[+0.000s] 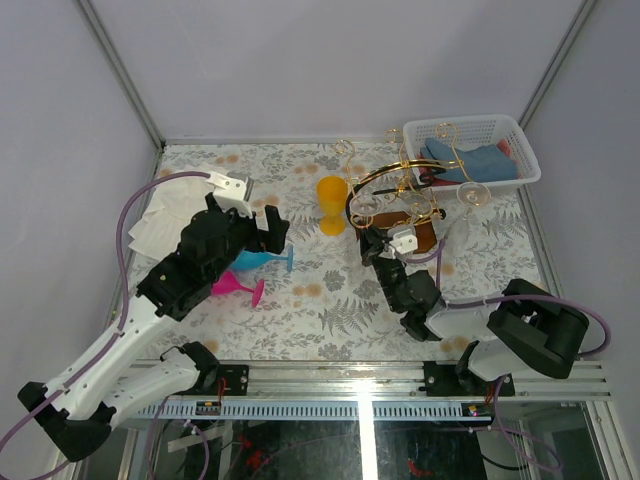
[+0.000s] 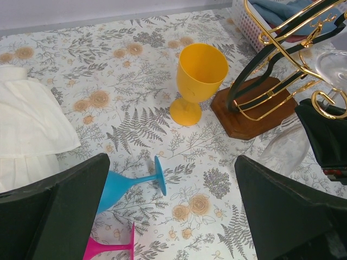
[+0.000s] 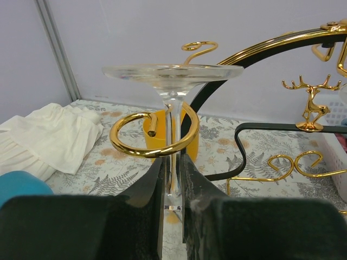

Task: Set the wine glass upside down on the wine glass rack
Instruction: Turn the wine glass upside down at the wine rack.

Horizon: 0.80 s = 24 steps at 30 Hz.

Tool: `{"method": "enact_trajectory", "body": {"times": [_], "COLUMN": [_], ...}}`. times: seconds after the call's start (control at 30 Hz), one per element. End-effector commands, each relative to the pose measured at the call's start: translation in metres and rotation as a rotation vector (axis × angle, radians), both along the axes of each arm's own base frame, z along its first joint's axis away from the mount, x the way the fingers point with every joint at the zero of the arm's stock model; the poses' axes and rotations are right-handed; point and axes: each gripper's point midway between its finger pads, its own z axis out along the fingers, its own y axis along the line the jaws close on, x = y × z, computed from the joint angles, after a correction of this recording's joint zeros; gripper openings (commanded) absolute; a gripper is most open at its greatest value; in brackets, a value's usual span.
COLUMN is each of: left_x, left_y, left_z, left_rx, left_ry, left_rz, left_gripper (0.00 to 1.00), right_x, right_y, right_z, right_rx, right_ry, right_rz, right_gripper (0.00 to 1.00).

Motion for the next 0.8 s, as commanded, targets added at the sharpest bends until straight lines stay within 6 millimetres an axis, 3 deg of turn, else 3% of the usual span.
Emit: {"method": "enact_trajectory", "body": {"times": [0.0, 0.53, 0.77], "left_x": [0.004, 0.006, 0.007], "left_y": [-0.002, -0.003, -0.003], "left_z": [0.009, 0.005, 0.004], "left_rx": [-0.029, -0.031, -0.030], "left_ry": [-0.023, -0.007, -0.003], "left_rz": [-0.002, -0.012, -0.014], "left_gripper": [1.00, 1.00, 1.00], "right_x": [-0.013, -0.023, -0.026], "right_y": [-0.008, 0.024, 0.022], "right_z": [0.049, 0.047, 0.044], "right_rx": [0.152, 0.059, 0.050], "right_ry": [-0.130, -0.190, -0.188], "right_rz": [0.046, 0.190, 0.195], "right_gripper": [0.00, 0.00, 0.00]}}
